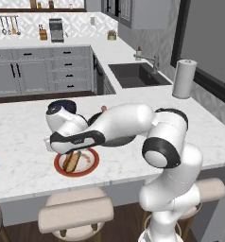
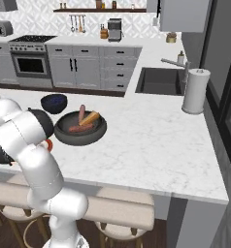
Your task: Place one bun and one sausage from the bowl on each plate.
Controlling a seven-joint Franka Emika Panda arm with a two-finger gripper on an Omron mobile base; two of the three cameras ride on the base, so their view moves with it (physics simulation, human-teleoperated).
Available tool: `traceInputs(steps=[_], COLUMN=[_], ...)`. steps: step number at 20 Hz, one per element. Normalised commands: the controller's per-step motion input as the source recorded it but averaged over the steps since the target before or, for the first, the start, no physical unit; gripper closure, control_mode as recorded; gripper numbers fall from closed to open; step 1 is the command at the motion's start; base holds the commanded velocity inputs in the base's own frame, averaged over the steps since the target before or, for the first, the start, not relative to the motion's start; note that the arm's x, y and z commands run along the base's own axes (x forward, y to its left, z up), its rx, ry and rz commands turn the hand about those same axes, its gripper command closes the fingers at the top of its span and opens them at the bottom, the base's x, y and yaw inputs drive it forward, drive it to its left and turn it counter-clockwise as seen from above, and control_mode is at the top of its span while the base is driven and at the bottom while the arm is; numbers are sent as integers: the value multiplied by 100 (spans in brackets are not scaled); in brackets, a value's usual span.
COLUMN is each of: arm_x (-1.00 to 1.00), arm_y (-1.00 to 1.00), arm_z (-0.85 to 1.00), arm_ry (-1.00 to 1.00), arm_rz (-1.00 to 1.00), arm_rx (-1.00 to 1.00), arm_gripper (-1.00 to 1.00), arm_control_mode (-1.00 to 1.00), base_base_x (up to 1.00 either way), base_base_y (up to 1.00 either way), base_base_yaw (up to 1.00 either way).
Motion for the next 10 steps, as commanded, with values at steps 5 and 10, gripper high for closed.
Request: traceInputs(steps=[5,10], arm_x=[-5,83], arm_y=[-71,-92], arm_z=[96,53], arm_ry=[-6,0], arm_rz=[-6,-2], arm_rx=[0,0], arm_gripper=[-100,-100], arm_control_mode=[-100,-100], base_base_x=[0,0], base_base_y=[0,0], base_base_yaw=[0,0])
